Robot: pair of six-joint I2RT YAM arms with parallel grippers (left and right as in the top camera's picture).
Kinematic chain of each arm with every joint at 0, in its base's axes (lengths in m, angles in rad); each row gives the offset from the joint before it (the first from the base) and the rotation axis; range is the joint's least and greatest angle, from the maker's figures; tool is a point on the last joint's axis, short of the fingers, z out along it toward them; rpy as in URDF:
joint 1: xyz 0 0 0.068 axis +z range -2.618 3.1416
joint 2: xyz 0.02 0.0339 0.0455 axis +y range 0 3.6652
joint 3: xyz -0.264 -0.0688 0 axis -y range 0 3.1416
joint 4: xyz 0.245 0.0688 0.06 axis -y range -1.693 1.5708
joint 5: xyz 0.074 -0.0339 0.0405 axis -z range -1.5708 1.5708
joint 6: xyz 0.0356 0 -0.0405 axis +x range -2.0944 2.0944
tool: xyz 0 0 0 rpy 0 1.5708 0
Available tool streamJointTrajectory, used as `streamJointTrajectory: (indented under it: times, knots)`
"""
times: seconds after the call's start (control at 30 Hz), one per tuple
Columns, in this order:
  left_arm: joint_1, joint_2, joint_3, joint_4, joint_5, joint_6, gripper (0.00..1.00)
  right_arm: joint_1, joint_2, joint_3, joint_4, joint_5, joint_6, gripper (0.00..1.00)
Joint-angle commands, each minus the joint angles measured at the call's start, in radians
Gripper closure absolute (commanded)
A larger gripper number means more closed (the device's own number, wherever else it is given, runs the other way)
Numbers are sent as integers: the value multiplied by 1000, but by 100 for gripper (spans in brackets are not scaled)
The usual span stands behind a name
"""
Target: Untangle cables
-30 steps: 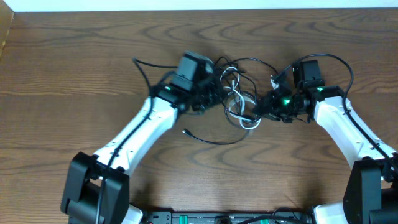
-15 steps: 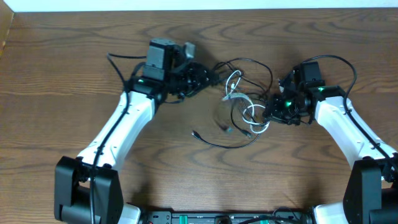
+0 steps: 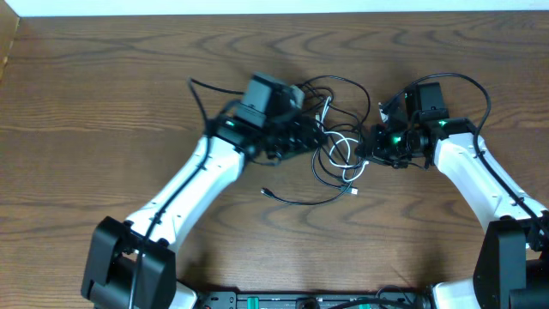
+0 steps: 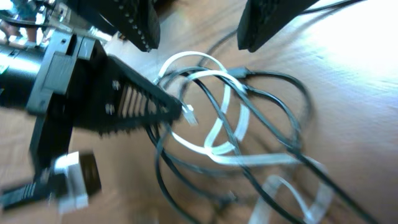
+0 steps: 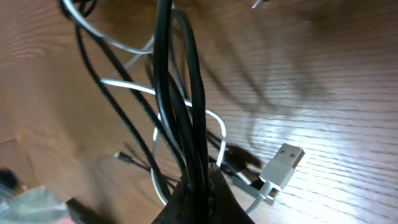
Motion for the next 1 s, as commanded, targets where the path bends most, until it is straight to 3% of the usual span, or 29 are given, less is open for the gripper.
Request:
streamJointTrajectory:
  times: [0.0, 0.13, 0.63, 0.97]
  knots:
    - [-61, -10, 12, -13, -80, -48, 60, 0, -1, 0, 13, -95, -6, 99]
    - [-113, 7, 12, -52, -185, -165, 60, -1, -1, 0, 34, -133, 14, 99]
    - [-123, 27, 12, -51, -205, -326, 60, -1, -1, 0, 157, -375, 89, 99]
    - [-123, 27, 12, -51, -266, -493, 61, -1, -1, 0, 162, -409, 114, 99]
